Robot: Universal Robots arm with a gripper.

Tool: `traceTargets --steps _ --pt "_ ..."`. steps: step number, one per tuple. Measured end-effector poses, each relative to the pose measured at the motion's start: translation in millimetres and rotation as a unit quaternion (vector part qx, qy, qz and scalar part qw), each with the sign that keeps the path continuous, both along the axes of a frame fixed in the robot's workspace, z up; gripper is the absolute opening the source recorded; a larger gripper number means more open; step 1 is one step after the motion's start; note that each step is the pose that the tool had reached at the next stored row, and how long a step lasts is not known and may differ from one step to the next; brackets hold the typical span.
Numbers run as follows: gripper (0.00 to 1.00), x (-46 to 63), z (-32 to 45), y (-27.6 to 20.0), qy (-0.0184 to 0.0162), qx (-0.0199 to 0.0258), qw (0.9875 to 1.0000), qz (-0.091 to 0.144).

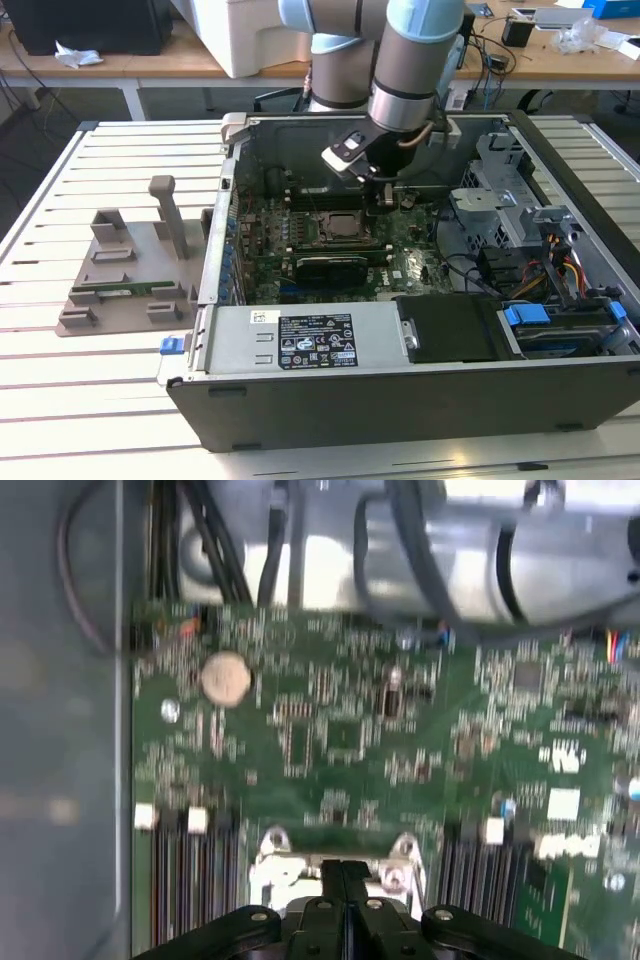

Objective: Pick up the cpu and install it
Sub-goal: 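Close the cpu cover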

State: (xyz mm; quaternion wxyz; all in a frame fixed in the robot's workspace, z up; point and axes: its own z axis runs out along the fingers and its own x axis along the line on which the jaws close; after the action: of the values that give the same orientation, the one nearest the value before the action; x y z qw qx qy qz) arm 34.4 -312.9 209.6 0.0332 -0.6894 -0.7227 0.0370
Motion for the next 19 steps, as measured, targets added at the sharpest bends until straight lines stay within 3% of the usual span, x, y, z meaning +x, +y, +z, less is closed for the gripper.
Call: traceTargets --steps 3,5,10,15,19 --pt "0.11 16.3 -0.1 0.0 0.0042 0.0 1.0 0.0" --pt "0.11 22.4 0.7 0.0 0.0048 -0.0002 1.0 0.0" --pt "0.11 22.0 17.7 0.0 0.0042 -0.0008 1.0 0.0" --pt "0.11 10.0 22.6 0.0 0.0001 -0.0008 1.0 0.0" --pt "0.11 -6.4 24.0 0.0 -0.0064 -0.0009 1.0 0.0"
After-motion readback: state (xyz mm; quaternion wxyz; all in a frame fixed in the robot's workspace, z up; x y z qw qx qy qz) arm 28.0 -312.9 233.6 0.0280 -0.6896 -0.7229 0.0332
